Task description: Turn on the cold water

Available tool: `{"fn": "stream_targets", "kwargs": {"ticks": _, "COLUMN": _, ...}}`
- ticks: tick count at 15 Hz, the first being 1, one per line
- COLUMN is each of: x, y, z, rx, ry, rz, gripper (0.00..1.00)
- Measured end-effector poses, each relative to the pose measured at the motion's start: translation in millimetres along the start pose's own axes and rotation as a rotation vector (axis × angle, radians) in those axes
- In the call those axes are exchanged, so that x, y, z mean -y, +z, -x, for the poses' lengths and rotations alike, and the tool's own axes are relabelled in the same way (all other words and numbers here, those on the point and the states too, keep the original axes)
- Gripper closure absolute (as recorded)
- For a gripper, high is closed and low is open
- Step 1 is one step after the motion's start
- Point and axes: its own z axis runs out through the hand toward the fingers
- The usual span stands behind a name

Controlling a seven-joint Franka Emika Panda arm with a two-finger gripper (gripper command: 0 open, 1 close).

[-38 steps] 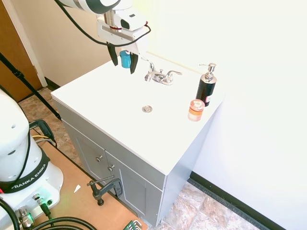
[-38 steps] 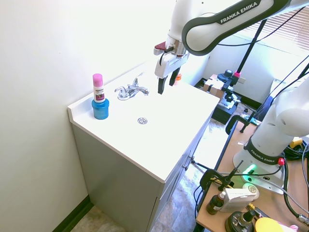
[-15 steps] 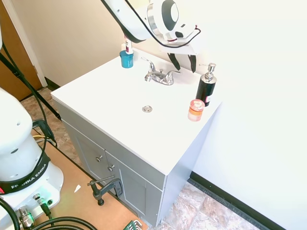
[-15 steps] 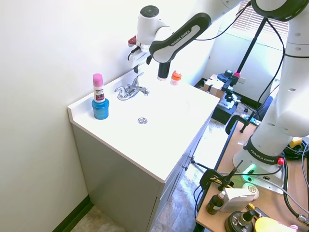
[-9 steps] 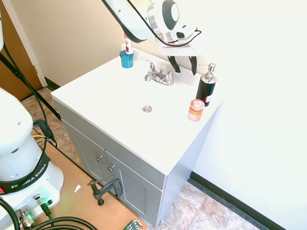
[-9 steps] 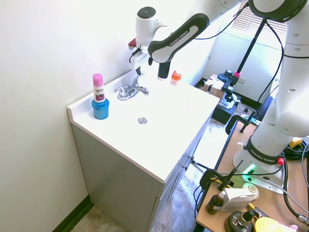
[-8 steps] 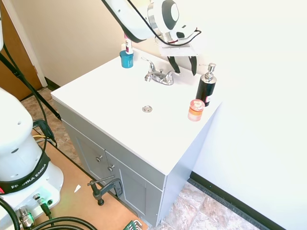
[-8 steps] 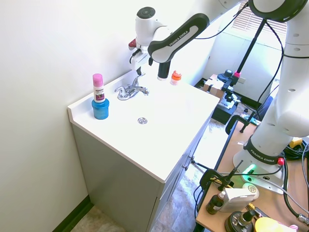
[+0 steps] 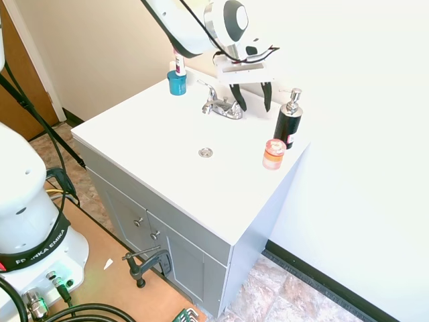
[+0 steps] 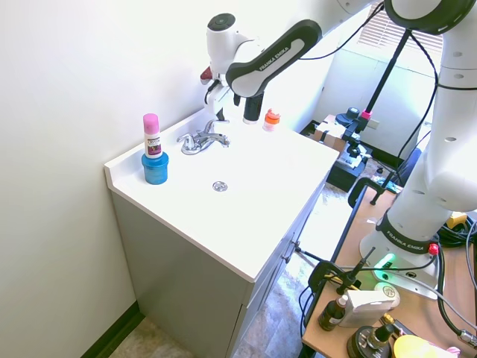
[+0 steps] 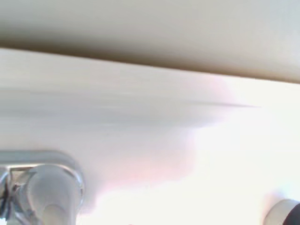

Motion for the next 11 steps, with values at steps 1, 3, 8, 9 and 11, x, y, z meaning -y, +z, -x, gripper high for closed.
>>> {"fn": "stream_targets", "kwargs": {"ticks": 1, "x": 1.6, "y": -1.8, "z": 1.8, "rx": 0.012, "ry": -0.002, "rz": -0.003, "gripper": 0.00}}
{"fn": "stream_targets", "kwargs": {"ticks": 3, "x": 4.1, "y": -8.3, "z": 4.0, "rx": 0.040, "ry": 0.011, "rz": -0.019, "gripper": 0.00}}
{"fn": "stream_targets", "kwargs": {"ticks": 8, "x": -6.1, "y": -44.5, "z": -7.5, "rx": 0.029, "ry": 0.054, "rz": -0.075, "gripper": 0.00}}
{"fn": "stream_targets", "kwargs": {"ticks": 9, "x": -12.5, "y": -54.8, "z": -6.5, "rx": 0.037, "ry": 0.057, "rz": -0.090, "gripper": 0.00}}
{"fn": "stream_targets", "kwargs": {"ticks": 11, "x": -27.3, "y": -76.3, "z": 8.7, "rx": 0.082, "ry": 0.050, "rz": -0.129, "gripper": 0.00}}
